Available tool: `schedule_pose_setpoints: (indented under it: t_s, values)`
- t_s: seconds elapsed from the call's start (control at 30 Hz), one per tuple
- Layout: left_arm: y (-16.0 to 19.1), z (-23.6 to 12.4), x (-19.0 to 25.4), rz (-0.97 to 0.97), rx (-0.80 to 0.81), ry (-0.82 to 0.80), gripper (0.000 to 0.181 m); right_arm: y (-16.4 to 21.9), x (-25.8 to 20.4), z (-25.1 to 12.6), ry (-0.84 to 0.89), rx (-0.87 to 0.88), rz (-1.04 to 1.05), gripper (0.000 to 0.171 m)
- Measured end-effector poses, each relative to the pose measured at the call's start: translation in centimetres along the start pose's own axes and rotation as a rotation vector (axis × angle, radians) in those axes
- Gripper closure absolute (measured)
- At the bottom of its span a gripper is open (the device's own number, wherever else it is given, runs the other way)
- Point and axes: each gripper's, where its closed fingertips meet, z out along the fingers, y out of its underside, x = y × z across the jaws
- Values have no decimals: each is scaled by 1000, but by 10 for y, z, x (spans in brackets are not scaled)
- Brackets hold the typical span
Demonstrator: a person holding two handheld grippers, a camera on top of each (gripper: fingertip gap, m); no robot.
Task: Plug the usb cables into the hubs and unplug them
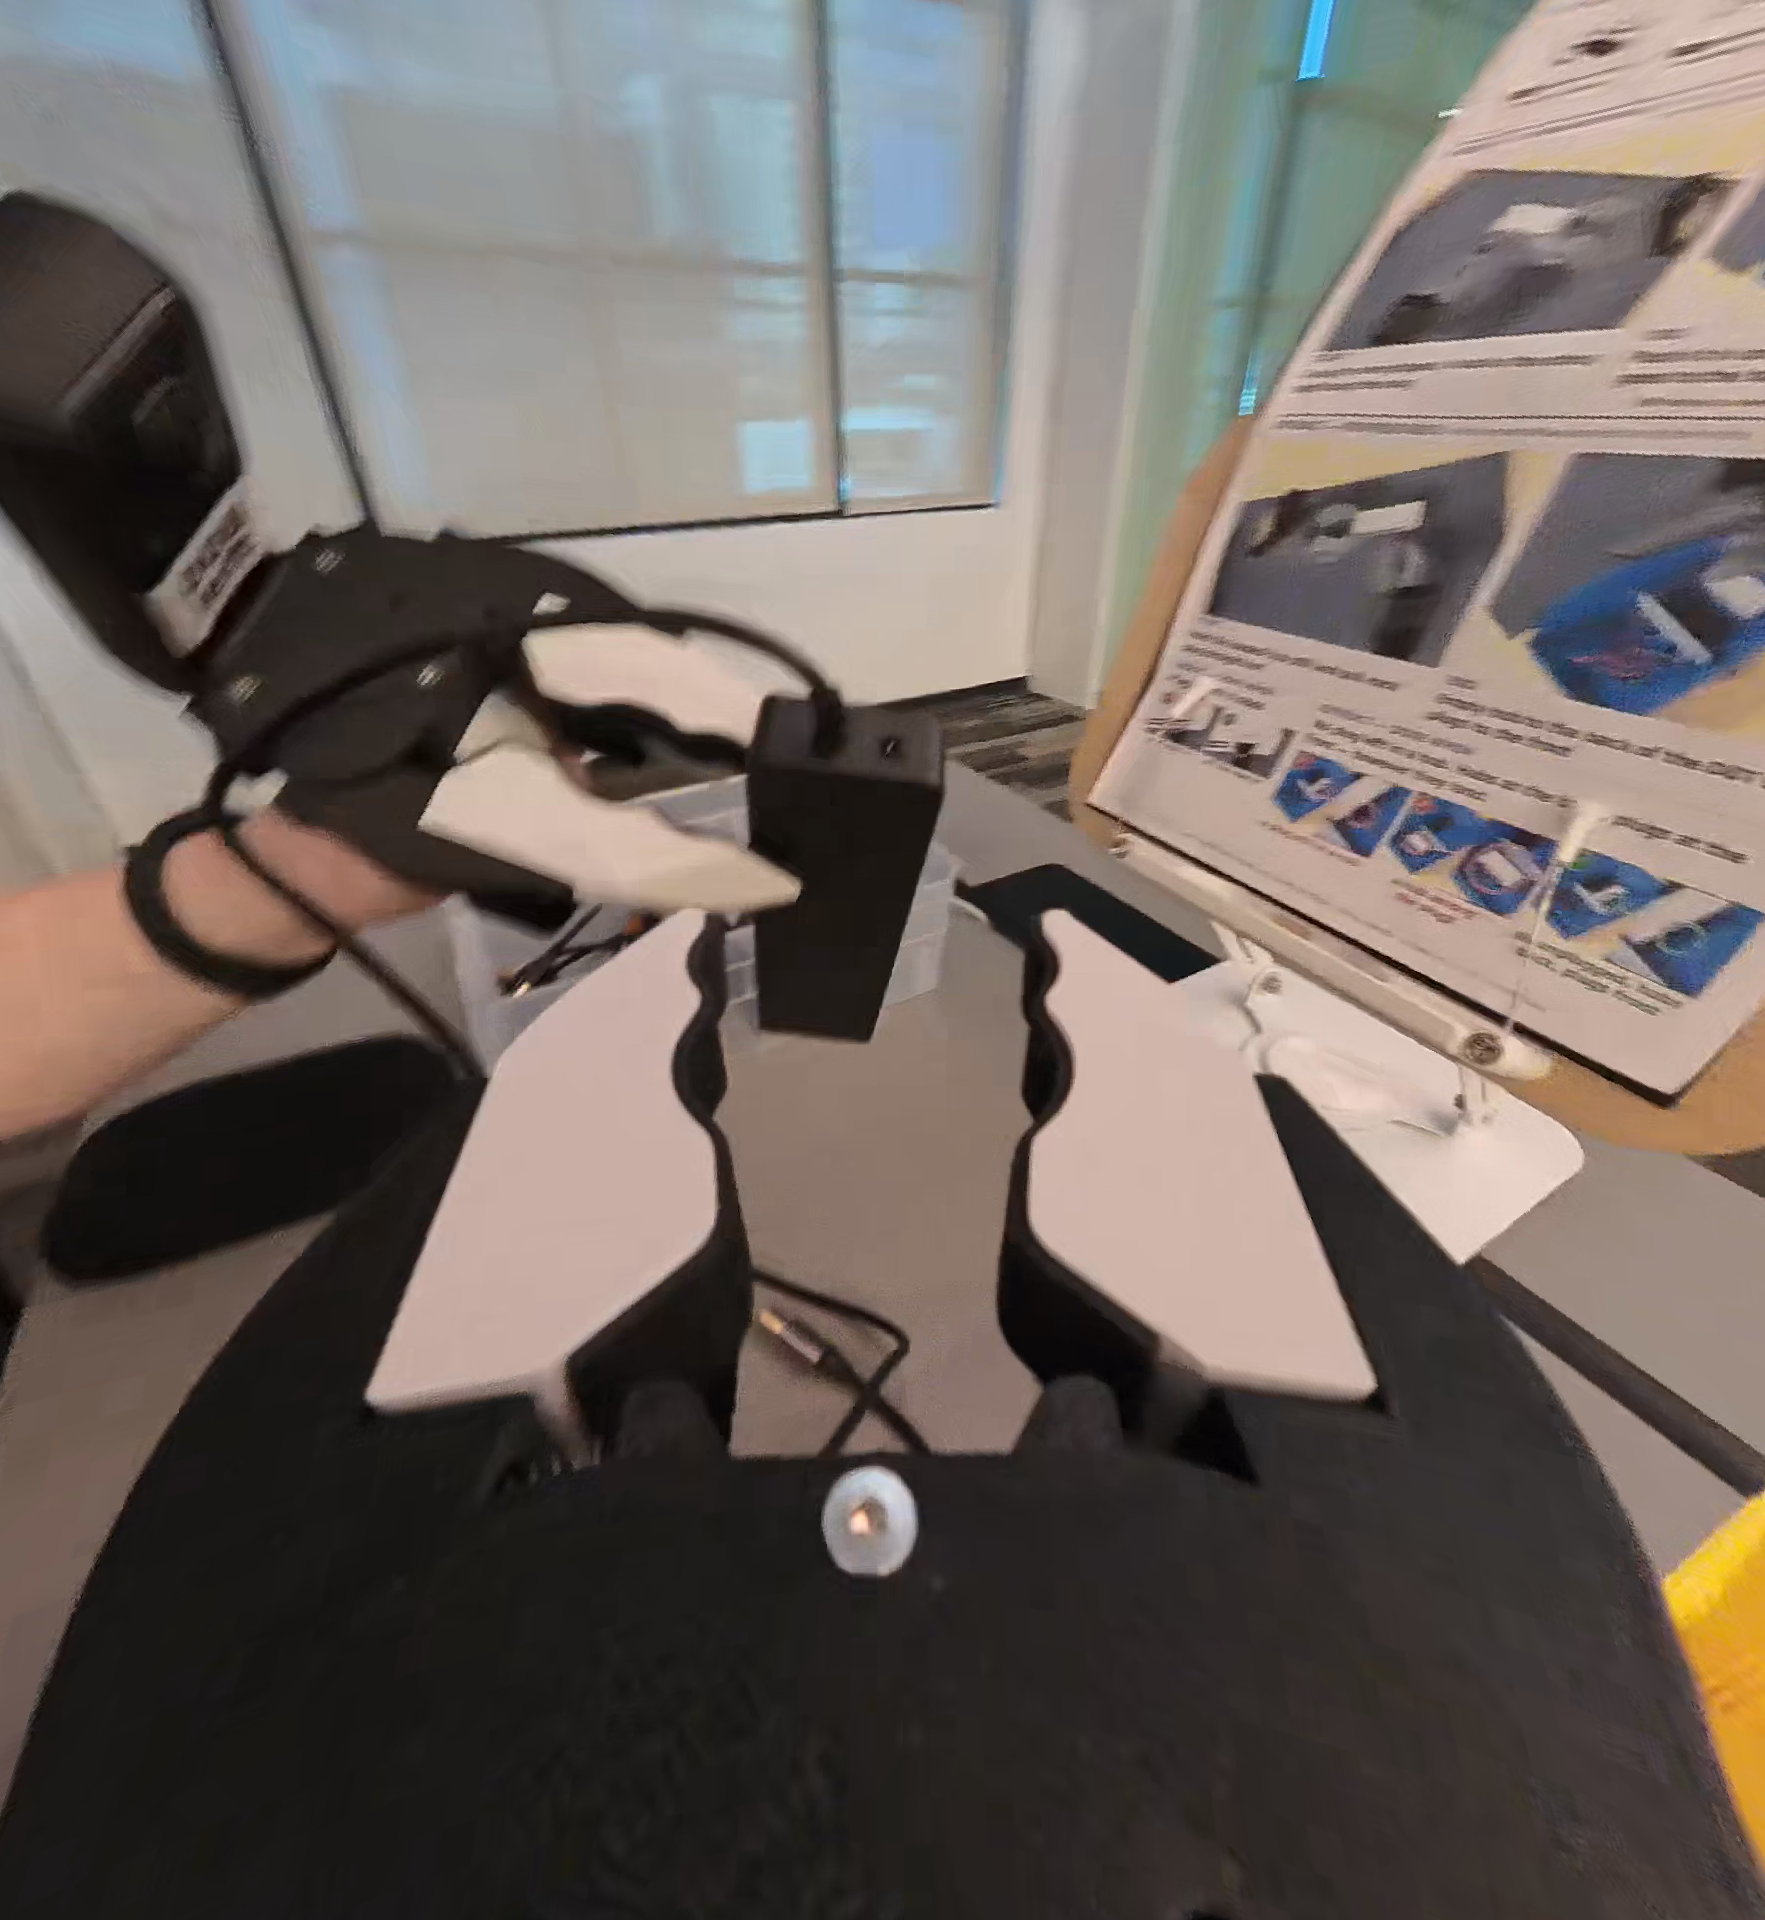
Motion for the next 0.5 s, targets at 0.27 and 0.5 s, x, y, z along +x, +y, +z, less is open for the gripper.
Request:
schedule_pose_setpoints:
  t_s: [0.27,0.5]
  values:
    - [4,14,17,-27,-33,-23,155,17,-4,57,98,-77,-10,101]
    - [16,12,17,-77,-27,-8,153,30,5,69,-29,-99,97,117]
